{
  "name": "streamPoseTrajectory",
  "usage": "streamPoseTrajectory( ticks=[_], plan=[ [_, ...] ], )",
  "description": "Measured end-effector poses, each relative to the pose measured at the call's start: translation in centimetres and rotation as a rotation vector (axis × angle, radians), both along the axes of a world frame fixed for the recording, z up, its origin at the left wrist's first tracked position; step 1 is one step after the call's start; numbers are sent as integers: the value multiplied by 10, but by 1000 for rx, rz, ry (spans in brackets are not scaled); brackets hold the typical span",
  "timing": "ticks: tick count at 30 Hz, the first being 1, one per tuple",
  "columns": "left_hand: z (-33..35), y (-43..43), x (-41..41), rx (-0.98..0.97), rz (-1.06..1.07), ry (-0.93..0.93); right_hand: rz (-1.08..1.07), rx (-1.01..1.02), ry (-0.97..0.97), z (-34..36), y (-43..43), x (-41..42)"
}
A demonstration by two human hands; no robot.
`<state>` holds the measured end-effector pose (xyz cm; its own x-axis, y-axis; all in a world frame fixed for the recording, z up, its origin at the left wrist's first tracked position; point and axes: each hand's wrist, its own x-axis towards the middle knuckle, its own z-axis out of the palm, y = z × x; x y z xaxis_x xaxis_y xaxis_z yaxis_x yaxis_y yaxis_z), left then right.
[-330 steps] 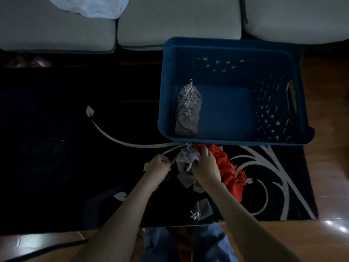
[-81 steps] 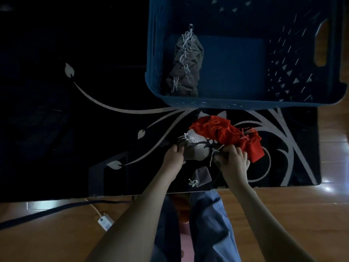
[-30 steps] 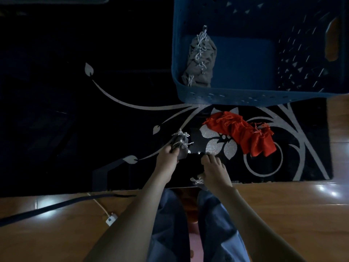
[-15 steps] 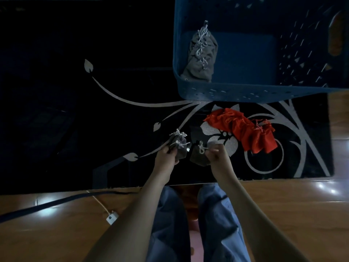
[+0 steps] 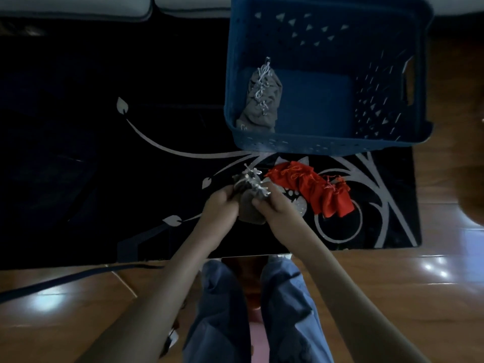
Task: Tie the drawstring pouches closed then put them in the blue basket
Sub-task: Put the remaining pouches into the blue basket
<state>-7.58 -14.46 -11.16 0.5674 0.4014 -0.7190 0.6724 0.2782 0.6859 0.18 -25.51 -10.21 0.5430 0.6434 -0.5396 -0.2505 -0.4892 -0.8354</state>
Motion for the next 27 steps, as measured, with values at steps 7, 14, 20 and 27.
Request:
streamPoseTrajectory(
  ticks=[7,14,20,27],
  plan=[
    [61,1,36,106,85,-250,-126,-145,-188,58,19,48],
    [90,37,75,-8,-198,-337,136,-135,-211,97,31,119],
    [76,67,132,694,-283,-171,-147,-105,-158,52,59,202],
    [1,87,222,560,-609,145,-126,-374,-13,-75,107,291]
  ],
)
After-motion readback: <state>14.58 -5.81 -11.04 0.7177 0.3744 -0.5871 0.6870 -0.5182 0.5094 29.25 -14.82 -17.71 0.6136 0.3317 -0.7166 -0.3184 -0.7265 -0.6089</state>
